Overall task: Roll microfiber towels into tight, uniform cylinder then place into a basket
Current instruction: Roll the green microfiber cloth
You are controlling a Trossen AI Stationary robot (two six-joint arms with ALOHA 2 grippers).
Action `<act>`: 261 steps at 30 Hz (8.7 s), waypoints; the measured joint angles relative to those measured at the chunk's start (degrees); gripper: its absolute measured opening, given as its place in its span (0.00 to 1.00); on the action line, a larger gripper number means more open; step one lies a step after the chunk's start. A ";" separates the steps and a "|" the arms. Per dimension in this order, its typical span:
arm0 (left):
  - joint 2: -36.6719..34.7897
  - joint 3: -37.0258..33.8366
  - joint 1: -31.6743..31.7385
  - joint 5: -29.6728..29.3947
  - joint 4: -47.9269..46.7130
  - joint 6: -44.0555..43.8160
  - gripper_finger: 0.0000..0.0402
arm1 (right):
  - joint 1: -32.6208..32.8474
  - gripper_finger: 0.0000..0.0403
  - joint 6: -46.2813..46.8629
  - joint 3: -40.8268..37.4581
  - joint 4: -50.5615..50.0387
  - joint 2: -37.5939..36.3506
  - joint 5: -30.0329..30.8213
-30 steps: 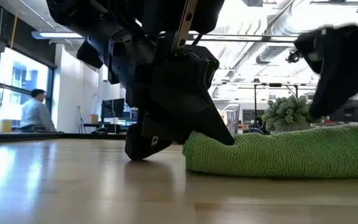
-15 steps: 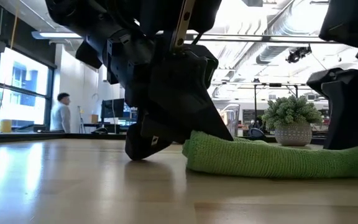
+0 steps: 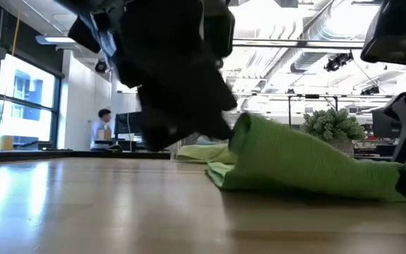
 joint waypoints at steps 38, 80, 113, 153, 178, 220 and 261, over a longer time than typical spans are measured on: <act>7.30 0.33 -5.06 -30.64 7.71 40.70 0.43 | -5.41 0.04 9.04 0.04 4.23 -0.31 -8.96; 9.53 0.77 0.93 -5.15 10.96 -22.26 0.43 | 3.43 0.35 -33.10 4.86 -1.42 1.90 7.42; 9.33 0.77 0.93 -4.23 11.21 -25.70 0.43 | 0.97 0.30 -22.01 2.86 -5.82 -0.13 4.42; 9.70 0.34 -6.69 -33.06 11.19 43.43 0.43 | -1.76 0.00 2.65 2.64 -7.29 -2.09 -10.20; 9.70 1.26 -5.97 -37.44 12.20 57.63 0.43 | -2.56 0.00 1.94 2.73 -5.57 -2.21 -12.25; 7.95 8.34 0.48 6.98 -0.04 7.71 0.11 | -5.47 0.00 -9.14 2.75 -0.74 -2.16 -17.70; -11.89 4.90 -23.63 -44.98 -51.87 11.31 0.41 | -12.89 0.00 -2.69 2.51 7.38 -1.88 -14.94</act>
